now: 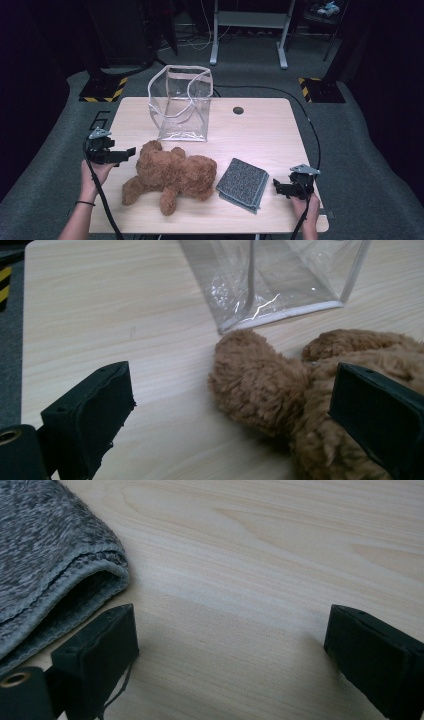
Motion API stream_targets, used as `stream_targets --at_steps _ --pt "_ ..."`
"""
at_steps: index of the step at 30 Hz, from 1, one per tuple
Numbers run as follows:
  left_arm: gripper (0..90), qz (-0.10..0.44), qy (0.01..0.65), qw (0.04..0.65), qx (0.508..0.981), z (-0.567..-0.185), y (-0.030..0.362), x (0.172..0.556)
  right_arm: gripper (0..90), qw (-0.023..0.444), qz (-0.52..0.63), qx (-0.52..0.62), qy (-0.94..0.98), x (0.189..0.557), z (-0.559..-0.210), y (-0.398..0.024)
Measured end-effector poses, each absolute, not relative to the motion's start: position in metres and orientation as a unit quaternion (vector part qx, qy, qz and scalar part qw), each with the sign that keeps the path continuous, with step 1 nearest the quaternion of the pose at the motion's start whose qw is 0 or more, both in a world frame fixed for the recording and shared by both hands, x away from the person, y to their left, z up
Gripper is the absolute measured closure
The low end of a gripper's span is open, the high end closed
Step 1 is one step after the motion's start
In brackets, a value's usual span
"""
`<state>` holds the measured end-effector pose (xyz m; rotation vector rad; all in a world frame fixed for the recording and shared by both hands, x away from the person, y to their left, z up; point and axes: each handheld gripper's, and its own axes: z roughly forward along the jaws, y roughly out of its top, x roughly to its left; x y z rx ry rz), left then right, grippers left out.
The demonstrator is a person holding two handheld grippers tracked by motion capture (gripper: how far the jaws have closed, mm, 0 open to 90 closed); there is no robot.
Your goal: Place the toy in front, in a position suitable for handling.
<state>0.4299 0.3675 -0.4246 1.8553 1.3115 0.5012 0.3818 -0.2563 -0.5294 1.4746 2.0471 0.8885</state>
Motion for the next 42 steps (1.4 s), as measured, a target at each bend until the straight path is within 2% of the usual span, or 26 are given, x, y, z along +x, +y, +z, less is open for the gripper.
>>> stream_targets --at_steps 20,36,42 --pt "4.0 0.198 0.491 0.41 0.742 -0.374 0.342 0.47 6.9 0.231 0.324 0.537 0.744 0.382 -0.529 -0.257" --pt "5.3 0.183 0.481 0.405 0.755 -0.338 0.319 0.528 7.1 0.233 0.323 0.54 0.742 0.382 -0.529 -0.257" --pt "6.8 0.179 0.499 0.409 0.743 -0.334 0.309 0.546 7.4 0.234 0.323 0.54 0.741 0.382 -0.529 -0.257"
